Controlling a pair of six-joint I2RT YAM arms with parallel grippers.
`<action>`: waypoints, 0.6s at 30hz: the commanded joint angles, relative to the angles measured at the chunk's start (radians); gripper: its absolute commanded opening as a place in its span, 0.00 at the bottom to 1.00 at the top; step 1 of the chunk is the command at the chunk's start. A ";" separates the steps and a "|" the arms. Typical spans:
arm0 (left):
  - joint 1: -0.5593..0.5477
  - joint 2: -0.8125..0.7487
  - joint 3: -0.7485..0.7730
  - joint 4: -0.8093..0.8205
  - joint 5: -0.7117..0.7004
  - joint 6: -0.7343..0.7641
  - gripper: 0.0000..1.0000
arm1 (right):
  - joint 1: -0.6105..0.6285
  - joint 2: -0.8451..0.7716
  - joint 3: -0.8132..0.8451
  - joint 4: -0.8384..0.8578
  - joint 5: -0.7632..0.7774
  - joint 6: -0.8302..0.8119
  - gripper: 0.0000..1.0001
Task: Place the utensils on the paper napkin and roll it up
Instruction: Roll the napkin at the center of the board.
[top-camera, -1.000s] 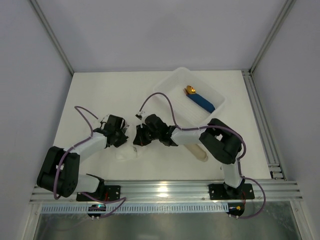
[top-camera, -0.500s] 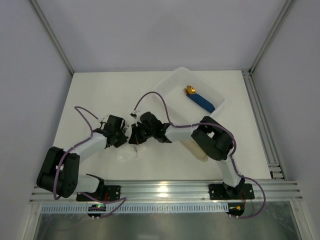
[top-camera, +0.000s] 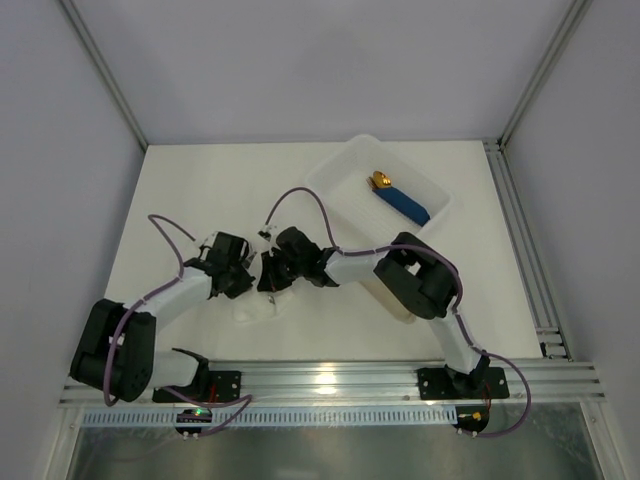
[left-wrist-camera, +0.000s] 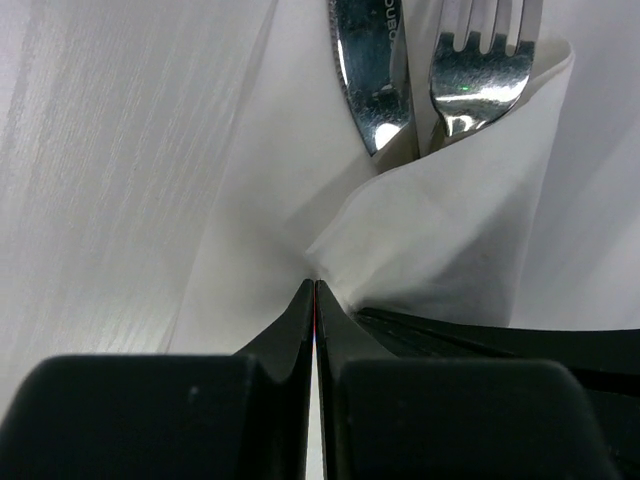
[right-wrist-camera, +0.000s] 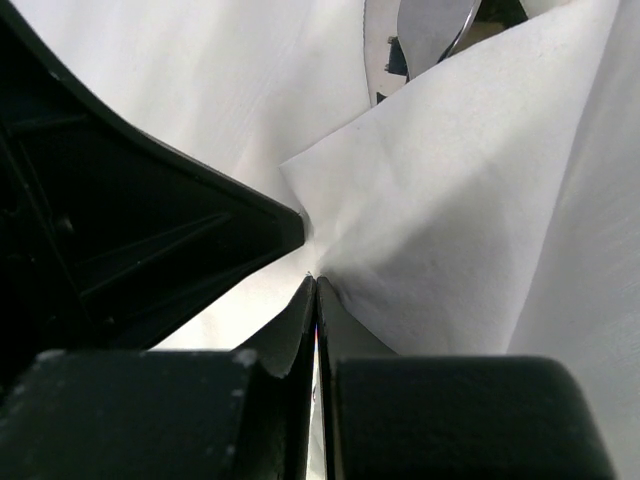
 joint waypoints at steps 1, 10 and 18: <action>0.004 -0.047 0.035 -0.088 -0.002 0.033 0.00 | 0.000 0.017 0.022 -0.047 0.054 -0.010 0.03; 0.004 -0.223 0.092 -0.280 -0.026 0.032 0.31 | 0.003 0.028 0.032 -0.065 0.071 0.010 0.03; 0.004 -0.435 -0.039 -0.429 -0.029 -0.097 0.49 | 0.001 0.029 0.025 -0.062 0.065 0.014 0.03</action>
